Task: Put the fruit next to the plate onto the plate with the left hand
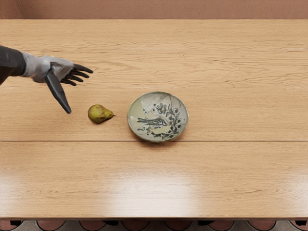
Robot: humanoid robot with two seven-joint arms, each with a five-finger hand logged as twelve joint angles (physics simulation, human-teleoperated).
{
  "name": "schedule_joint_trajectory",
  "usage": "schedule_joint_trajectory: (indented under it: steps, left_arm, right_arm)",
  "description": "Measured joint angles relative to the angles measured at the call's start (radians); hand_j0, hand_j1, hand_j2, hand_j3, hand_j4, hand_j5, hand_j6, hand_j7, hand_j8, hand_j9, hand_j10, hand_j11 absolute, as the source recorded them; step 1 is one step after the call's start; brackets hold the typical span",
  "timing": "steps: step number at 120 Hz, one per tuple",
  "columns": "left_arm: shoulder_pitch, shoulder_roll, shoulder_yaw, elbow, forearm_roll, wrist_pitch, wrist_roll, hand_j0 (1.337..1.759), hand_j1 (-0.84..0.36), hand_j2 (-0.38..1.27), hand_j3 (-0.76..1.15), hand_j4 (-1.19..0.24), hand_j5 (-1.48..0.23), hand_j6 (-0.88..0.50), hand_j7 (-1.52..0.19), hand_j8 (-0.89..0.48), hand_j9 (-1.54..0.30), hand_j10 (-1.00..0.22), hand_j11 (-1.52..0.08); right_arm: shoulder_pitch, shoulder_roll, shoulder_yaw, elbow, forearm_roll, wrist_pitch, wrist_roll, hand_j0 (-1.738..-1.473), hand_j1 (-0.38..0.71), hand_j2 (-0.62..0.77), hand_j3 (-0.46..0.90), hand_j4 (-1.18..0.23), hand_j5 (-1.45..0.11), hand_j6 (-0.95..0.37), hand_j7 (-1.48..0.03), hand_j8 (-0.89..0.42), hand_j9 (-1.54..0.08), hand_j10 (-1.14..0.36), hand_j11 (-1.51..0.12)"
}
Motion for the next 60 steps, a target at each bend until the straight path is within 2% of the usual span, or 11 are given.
schedule_joint_trajectory:
  steps: [16,25,41,60]
  left_arm:
    - [-0.005,-0.002,0.012,-0.138,0.057,0.017,0.0,1.658,0.31,0.01,0.0,-0.03,-0.04,-0.03,-0.04,-0.03,-0.04,-0.03,-0.04]
    - [-0.014,-0.019,0.032,-0.187,0.072,0.074,0.0,1.658,0.31,0.01,0.0,-0.03,-0.04,-0.03,-0.04,-0.03,-0.04,-0.03,-0.04]
    - [-0.053,-0.06,0.105,-0.22,0.099,0.227,0.0,1.658,0.31,0.01,0.0,-0.03,-0.04,-0.03,-0.04,-0.03,-0.04,-0.03,-0.04]
    - [-0.052,-0.069,0.199,-0.23,0.177,0.385,0.0,1.658,0.32,0.01,0.0,-0.03,-0.04,-0.03,-0.04,-0.03,-0.04,-0.03,-0.04]
  right_arm:
    - [0.0,0.0,0.0,0.0,0.0,0.0,0.0,-1.658,-0.32,0.0,0.0,-0.02,-0.03,-0.02,-0.03,-0.02,-0.03,-0.02,-0.03]
    - [0.0,0.0,0.0,0.0,0.0,0.0,0.0,-1.658,-0.32,0.0,0.0,-0.02,-0.03,-0.02,-0.03,-0.02,-0.03,-0.02,-0.03]
    - [0.0,0.0,0.0,0.0,0.0,0.0,0.0,-1.658,-0.32,0.0,0.0,-0.02,-0.03,-0.02,-0.03,-0.02,-0.03,-0.02,-0.03]
    - [0.0,0.0,0.0,0.0,0.0,0.0,0.0,-1.658,-0.32,0.0,0.0,-0.02,-0.03,-0.02,-0.03,-0.02,-0.03,-0.02,-0.03]
